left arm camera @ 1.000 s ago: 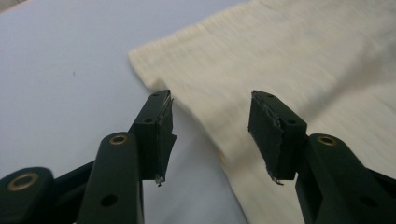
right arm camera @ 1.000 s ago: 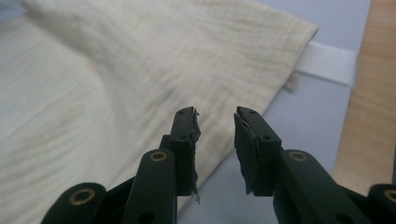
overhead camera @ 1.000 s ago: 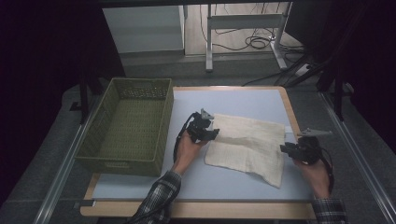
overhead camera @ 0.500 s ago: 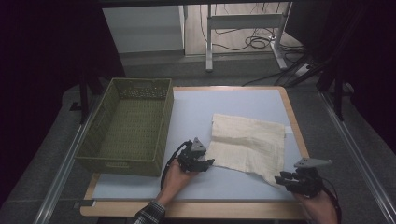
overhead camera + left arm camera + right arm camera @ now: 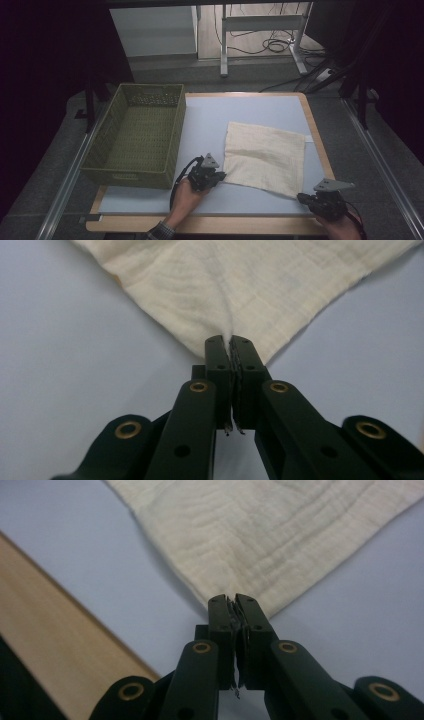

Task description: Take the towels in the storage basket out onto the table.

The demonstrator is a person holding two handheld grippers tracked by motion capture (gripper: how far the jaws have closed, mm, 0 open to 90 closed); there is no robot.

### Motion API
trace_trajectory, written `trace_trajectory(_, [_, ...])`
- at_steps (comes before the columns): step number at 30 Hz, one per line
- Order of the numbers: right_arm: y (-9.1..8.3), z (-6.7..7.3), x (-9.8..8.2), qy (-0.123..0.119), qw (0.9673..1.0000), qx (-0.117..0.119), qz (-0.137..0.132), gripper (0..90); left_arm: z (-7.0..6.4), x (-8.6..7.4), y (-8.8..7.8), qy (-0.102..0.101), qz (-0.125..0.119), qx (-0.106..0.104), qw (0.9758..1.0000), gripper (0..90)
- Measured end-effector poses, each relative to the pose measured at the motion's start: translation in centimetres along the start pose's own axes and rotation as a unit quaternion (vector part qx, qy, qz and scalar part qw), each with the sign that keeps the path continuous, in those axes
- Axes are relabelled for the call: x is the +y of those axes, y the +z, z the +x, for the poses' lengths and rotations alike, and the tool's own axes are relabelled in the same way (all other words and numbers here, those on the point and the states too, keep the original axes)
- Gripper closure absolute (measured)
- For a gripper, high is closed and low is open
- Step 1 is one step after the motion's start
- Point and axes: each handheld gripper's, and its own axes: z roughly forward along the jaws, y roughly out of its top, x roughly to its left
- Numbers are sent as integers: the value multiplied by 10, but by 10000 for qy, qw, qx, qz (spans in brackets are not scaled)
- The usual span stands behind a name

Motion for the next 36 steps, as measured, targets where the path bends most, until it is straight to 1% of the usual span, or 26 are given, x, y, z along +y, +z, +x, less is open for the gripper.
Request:
trace_trajectory(1, [-2,2,-2,47,10000,48,4,863,0,0,0,0,0,0,10000,883])
trace_trajectory(2, [-3,3,-3,61,9999,88,6,863,-2,-8,-9,-17,48,-27,10000,883])
trace_trajectory(3, [-5,6,-5,62,9999,153,20,863,-3,-11,-12,-32,72,-53,10000,883])
trace_trajectory(7, [-9,20,-9,-30,9991,392,133,855,-7,-30,-25,-109,183,-194,9996,873])
trace_trajectory(8, [-9,20,-9,-30,9991,392,133,855,-7,-30,-25,-109,183,-194,9996,861])
trace_trajectory(9, [-13,24,-7,-43,9988,490,88,821,-7,-34,-29,-96,111,-142,9998,819])
trace_trajectory(10, [-16,24,-4,-69,9989,462,35,798,-5,-34,-31,-106,46,-1,9999,769])
trace_trajectory(11, [-19,23,-1,-67,9991,410,-2,776,-3,-32,-31,-125,19,70,9999,713])
trace_trajectory(13, [-22,18,4,-30,9995,295,-95,738,1,-27,-28,-131,-30,152,9998,647])
trace_trajectory(14, [-22,14,6,2,9996,257,-128,726,3,-23,-26,-114,-64,275,9995,594])
trace_trajectory(15, [-21,10,8,34,9996,225,-152,710,3,-23,-26,-114,-64,275,9995,560])
trace_trajectory(16, [-21,10,8,34,9996,225,-152,710,6,-18,-21,-83,-75,386,9992,560])
trace_trajectory(17, [-18,4,11,82,9997,162,-173,696,9,-13,-17,-104,-88,426,9990,558])
trace_trajectory(18, [-11,-7,16,189,9996,105,-199,686,13,-9,-13,-127,-106,465,9988,506])
trace_trajectory(19, [-11,-7,16,189,9996,105,-199,686,16,-4,-9,-141,-125,495,9986,506])
trace_trajectory(20, [-7,-12,19,240,9995,83,-210,681,18,0,-4,-137,-134,511,9985,503])
trace_trajectory(21, [-2,-18,22,273,9994,64,-200,675,22,6,1,-92,-132,590,9981,490])
trace_trajectory(22, [8,-28,27,394,9990,36,-205,664,26,13,6,-64,-134,666,9977,461])
trace_trajectory(23, [11,-31,29,414,9990,2,-191,657,31,19,9,-144,-165,655,9976,460])
trace_trajectory(27, [29,-49,40,561,9982,-106,-158,651,49,36,18,-172,-242,797,9964,446])
trace_trajectory(29, [35,-58,46,652,9976,-162,-170,658,58,43,23,-176,-302,765,9965,446])
trace_trajectory(30, [37,-63,49,687,9973,-186,-160,666,62,47,26,-190,-296,766,9964,446])
trace_trajectory(31, [39,-68,52,709,9971,-207,-175,678,62,47,26,-190,-296,766,9964,446])
trace_trajectory(32, [41,-73,56,763,9966,-231,-220,688,71,56,34,-191,-248,814,9962,447])
trace_trajectory(35, [43,-84,65,833,9957,-313,-259,720,81,66,44,-127,-184,940,9953,457])
trace_trajectory(36, [44,-88,68,855,9953,-333,-293,730,86,70,47,-108,-192,965,9951,483])
